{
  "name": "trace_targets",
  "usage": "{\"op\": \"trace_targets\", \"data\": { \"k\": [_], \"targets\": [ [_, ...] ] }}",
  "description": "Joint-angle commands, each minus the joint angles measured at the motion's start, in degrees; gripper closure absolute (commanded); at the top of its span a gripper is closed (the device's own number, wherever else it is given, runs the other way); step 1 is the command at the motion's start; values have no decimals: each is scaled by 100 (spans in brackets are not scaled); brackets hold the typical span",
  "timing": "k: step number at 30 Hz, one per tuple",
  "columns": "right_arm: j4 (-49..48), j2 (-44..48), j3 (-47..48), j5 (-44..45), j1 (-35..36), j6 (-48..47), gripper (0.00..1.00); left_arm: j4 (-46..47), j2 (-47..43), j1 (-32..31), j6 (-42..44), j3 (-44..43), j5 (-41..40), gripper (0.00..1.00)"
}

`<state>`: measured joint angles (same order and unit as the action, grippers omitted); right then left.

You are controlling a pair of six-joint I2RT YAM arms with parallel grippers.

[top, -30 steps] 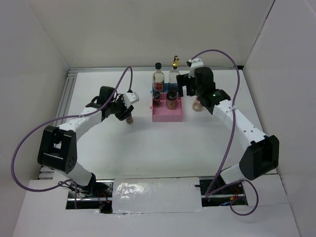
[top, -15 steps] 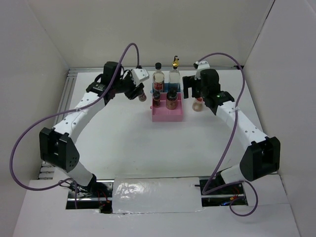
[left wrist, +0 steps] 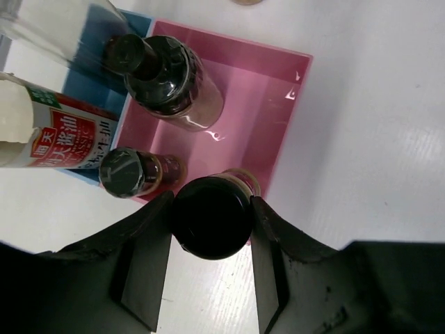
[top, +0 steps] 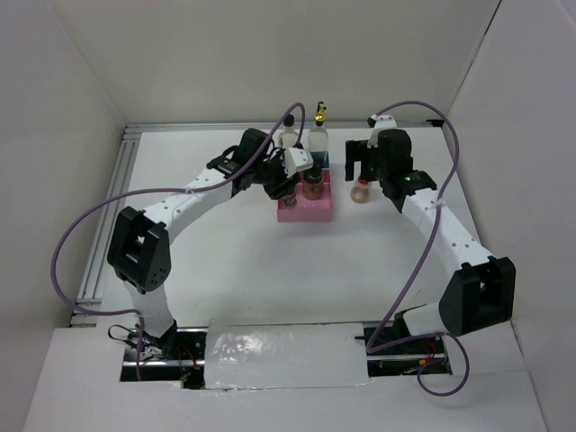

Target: Organize the condiment bottles

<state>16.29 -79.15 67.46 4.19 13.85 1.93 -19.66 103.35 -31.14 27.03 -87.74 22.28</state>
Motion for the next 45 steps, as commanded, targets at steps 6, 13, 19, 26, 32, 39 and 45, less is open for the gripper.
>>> {"op": "trace_targets", "data": {
  "k": [6,13,19,26,32,39,45],
  "targets": [
    [-100,260,-119,-172,-128,70,0,937,115,-121,154,161,-382,100],
    [-126,260,-163,-234,-189,44,0,911,335,-121,4,223,-382,100],
    [-162,260,-303,-322,-233,70,0,1034,519,-121,66,267,-514,100],
    [-56,216,-321,-392,-356,70,0,903,704,-121,-180,179,-453,98],
    [-82,313,-392,-533,-462,61,0,850,669,-121,-268,205,-497,63],
    [-74,295,-401,-638,-479,79,0,701,651,-121,-356,161,-461,22],
    [32,138,-330,-674,-541,123,0,490,572,-121,-461,-58,-479,11]
  ]
}}
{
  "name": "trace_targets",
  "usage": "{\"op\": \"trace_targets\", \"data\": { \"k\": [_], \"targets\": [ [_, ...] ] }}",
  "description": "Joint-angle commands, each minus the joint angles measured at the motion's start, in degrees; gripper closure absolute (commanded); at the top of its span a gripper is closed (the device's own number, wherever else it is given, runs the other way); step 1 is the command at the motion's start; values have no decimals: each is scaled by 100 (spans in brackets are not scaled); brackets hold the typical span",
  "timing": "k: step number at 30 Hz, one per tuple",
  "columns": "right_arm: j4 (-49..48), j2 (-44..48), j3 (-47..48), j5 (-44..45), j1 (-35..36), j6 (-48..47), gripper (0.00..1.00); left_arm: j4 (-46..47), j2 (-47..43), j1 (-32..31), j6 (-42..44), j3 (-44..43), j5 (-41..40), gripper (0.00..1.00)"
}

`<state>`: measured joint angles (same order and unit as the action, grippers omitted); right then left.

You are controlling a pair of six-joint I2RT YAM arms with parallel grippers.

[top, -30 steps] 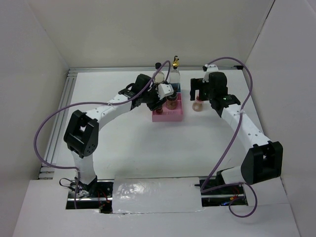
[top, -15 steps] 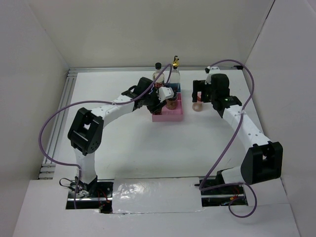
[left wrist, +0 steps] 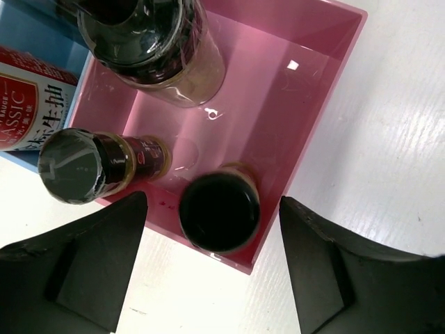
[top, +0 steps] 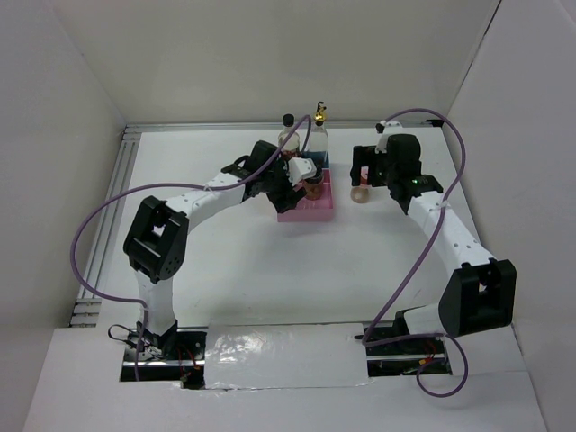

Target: Organize the condiment bottles

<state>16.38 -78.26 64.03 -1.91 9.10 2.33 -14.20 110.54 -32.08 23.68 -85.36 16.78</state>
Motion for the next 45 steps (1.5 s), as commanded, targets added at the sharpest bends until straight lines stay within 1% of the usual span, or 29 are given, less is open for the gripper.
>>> {"op": "trace_targets", "data": {
  "k": [1,5,6,8,10,14,18,24,29,30,33,34,35,36,38,39,40,41,43,45],
  "targets": [
    [40,21,30,-20,-75,110,0,-74,-173,-27,-144,-332,54,11],
    [172,-207,188,174,-84,233,0,-127,-270,-27,-188,-498,1,8],
    [190,-286,224,322,-93,233,0,-179,-296,-27,-189,-542,-8,6],
    [234,-540,338,323,-76,242,0,-224,-384,-27,-223,-674,1,1],
    [225,-804,400,375,-75,285,0,-311,-480,-27,-285,-762,10,1],
    [120,-1217,558,481,-67,382,0,-575,-621,-36,-496,-1210,45,1],
    [-64,-1630,681,622,-5,374,2,-1014,-806,-27,-637,-1641,72,0],
    [-214,-2281,1041,1061,-5,426,5,-1506,-1377,26,-636,-1475,124,1],
    [-425,-2650,1226,1097,-40,461,11,-2051,-1885,245,-804,-1308,335,1],
    [-434,-2694,1261,1105,-40,462,13,-2087,-1957,272,-821,-1212,335,1],
    [-416,-2756,1358,1254,-40,496,28,-2280,-2194,456,-909,-1088,379,1],
    [-443,-2730,1349,1272,-32,497,37,-2324,-2343,526,-944,-1036,414,2],
    [-443,-2686,1349,1281,-23,497,41,-2351,-2422,675,-962,-965,423,2],
    [-417,-2564,1340,1298,-23,471,51,-2333,-2502,772,-945,-799,423,2],
    [-312,-2292,1349,1395,12,409,64,-2264,-2721,1087,-936,-518,362,2],
    [-268,-2160,1349,1456,30,374,77,-2228,-2792,1229,-927,-412,292,2],
    [-232,-2011,1332,1544,56,295,83,-2210,-2940,1465,-953,-211,283,2],
    [-128,-1696,1314,1710,126,260,91,-2184,-3081,1720,-997,-104,317,2],
    [13,-1369,1288,1913,267,181,100,-2184,-3222,1835,-1041,80,388,2],
    [198,-852,1200,2132,547,49,100,-2123,-3328,2204,-1181,405,466,2]
  ]
}}
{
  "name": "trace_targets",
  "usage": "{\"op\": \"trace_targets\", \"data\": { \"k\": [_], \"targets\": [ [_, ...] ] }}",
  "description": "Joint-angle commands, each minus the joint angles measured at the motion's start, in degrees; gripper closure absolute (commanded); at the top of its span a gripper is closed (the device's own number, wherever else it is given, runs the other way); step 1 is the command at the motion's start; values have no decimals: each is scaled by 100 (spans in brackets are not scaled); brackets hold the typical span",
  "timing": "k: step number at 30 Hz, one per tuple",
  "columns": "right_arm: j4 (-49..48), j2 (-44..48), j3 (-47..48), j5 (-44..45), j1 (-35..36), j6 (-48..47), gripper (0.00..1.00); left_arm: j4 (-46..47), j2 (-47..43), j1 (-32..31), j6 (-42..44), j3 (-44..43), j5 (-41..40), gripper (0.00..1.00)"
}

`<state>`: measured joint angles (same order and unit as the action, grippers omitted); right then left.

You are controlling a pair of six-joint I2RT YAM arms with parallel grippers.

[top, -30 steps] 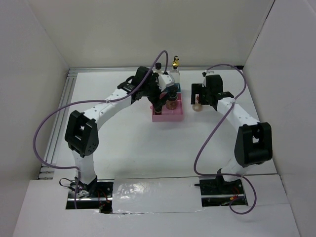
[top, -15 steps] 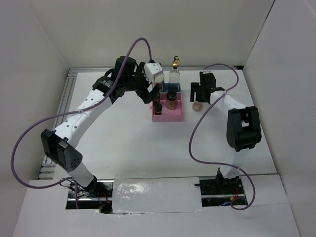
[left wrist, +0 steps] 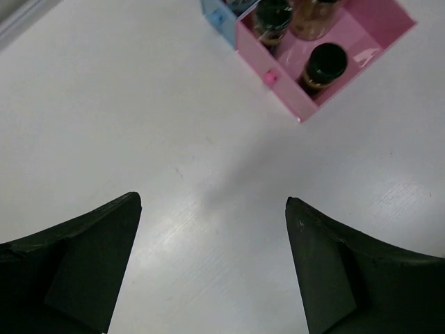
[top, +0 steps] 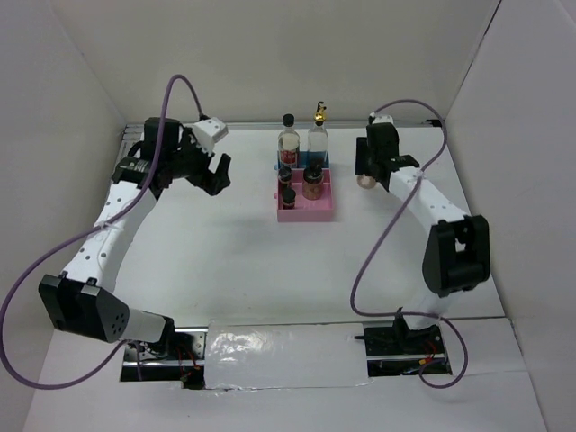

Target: Organize the condiment bottles

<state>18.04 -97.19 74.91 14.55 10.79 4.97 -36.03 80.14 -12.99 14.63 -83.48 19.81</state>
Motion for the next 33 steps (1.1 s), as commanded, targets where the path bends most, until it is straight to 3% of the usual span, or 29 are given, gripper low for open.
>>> {"op": "trace_targets", "data": {
  "k": [1,6,13,19,33],
  "targets": [
    [94,1174,68,557,485,-251,100,96,-410,532,-416,314,181,3],
    [524,1702,67,428,1353,-436,100,201,-665,1184,-690,991,435,4],
    [437,1449,120,225,2155,-243,100,219,-886,1589,-857,1255,761,4],
    [95,1159,-29,-189,2270,-14,100,202,-1000,1712,-874,1308,822,4],
    [50,60,181,92,2209,425,100,184,-1053,1783,-936,1422,1077,4]
  ]
}}
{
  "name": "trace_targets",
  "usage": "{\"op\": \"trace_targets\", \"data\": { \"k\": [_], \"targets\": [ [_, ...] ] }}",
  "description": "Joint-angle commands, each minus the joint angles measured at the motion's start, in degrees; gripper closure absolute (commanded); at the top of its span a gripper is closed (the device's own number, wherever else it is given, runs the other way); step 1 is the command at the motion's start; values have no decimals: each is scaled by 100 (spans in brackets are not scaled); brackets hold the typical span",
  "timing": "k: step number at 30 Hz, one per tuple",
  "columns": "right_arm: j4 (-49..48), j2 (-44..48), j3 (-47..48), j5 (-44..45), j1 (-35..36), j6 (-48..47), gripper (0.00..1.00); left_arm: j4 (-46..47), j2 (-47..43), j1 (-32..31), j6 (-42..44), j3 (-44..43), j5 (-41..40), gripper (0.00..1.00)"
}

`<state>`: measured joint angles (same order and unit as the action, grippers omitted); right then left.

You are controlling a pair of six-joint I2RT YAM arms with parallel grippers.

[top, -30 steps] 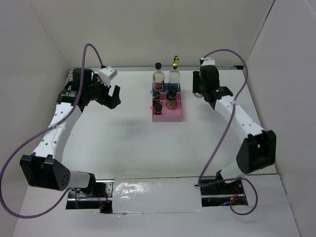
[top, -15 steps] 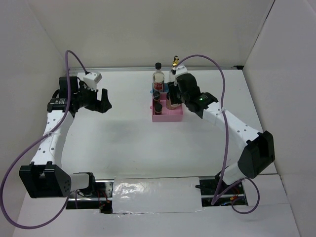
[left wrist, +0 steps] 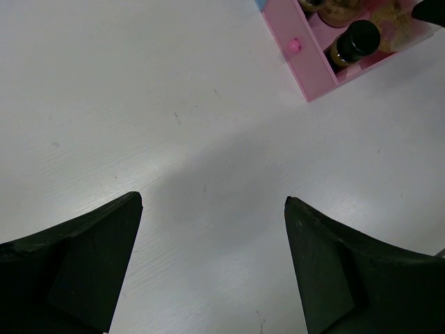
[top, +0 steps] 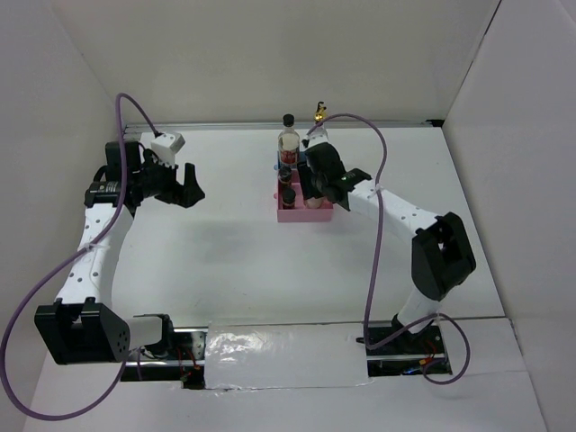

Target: Organize the condiment bottles

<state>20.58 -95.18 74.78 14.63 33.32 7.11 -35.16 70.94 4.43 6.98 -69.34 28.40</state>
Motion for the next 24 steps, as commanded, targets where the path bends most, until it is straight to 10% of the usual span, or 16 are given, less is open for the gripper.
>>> {"op": "trace_targets", "data": {
  "k": [1,11,24],
  "targets": [
    [-308,-168,168,84,-45,211,100,79,-133,41,-162,8,227,4],
    [-616,-633,-148,154,-256,527,95,79,-142,41,-162,43,262,4],
    [-625,-713,-131,5,-291,484,15,97,-177,41,-145,140,315,4]
  ]
}}
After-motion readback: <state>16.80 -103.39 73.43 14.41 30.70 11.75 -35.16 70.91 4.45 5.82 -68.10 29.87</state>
